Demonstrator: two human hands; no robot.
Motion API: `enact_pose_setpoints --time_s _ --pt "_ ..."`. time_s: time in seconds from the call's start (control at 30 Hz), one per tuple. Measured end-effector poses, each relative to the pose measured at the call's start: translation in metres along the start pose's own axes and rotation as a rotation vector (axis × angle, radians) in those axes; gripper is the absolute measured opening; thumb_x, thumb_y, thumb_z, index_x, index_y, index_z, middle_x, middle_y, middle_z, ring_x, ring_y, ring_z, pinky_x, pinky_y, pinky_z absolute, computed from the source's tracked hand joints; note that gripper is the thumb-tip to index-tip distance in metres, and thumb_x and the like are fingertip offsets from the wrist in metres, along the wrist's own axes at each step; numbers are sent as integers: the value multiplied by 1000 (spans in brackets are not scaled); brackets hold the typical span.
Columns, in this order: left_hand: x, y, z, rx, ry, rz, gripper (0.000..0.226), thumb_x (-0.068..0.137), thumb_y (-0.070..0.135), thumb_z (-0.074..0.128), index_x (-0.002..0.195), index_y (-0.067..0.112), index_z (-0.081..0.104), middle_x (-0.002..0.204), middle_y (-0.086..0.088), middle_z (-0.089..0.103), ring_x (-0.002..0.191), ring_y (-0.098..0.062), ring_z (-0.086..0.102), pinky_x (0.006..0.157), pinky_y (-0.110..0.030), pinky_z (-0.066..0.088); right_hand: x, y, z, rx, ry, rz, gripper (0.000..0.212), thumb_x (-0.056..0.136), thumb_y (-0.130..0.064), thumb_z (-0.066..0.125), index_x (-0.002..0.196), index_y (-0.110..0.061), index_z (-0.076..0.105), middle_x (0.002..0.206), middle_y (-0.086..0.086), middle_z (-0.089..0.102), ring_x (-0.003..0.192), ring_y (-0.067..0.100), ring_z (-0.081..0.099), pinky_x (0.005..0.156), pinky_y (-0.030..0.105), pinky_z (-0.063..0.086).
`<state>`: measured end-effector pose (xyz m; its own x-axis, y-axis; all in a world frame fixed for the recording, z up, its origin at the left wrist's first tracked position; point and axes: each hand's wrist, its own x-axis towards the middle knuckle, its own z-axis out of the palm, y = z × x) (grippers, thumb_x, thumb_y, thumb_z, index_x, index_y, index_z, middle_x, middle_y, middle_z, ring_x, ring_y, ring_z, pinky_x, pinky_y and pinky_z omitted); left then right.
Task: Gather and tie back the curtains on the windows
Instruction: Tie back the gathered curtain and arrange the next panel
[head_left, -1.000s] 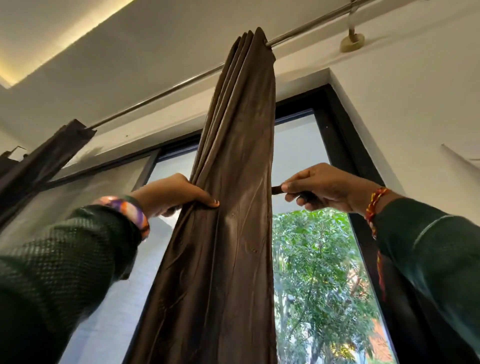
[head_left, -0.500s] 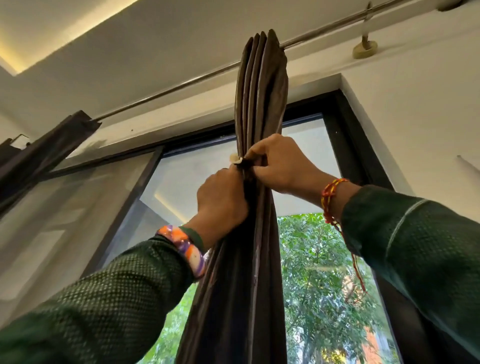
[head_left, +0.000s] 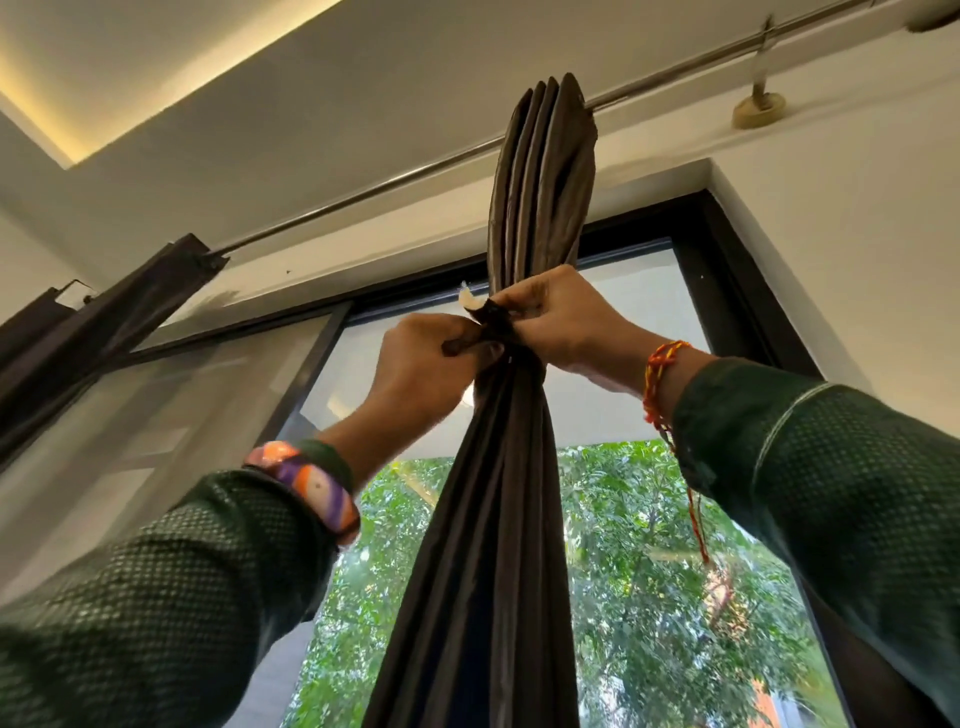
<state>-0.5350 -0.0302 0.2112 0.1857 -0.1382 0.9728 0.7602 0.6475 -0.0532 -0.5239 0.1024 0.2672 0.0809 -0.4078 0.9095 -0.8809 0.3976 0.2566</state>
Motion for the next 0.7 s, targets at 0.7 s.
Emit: enact_pose_setpoints --time_s 0.7 --pt "39 5 8 67 -305 74 15 91 19 54 96 5 55 91 -15 60 83 -27 56 77 -43 50 -12 14 -21 385 -98 193 10 91 -7 56 90 -10 65 88 9 68 79 15 66 76 24 56"
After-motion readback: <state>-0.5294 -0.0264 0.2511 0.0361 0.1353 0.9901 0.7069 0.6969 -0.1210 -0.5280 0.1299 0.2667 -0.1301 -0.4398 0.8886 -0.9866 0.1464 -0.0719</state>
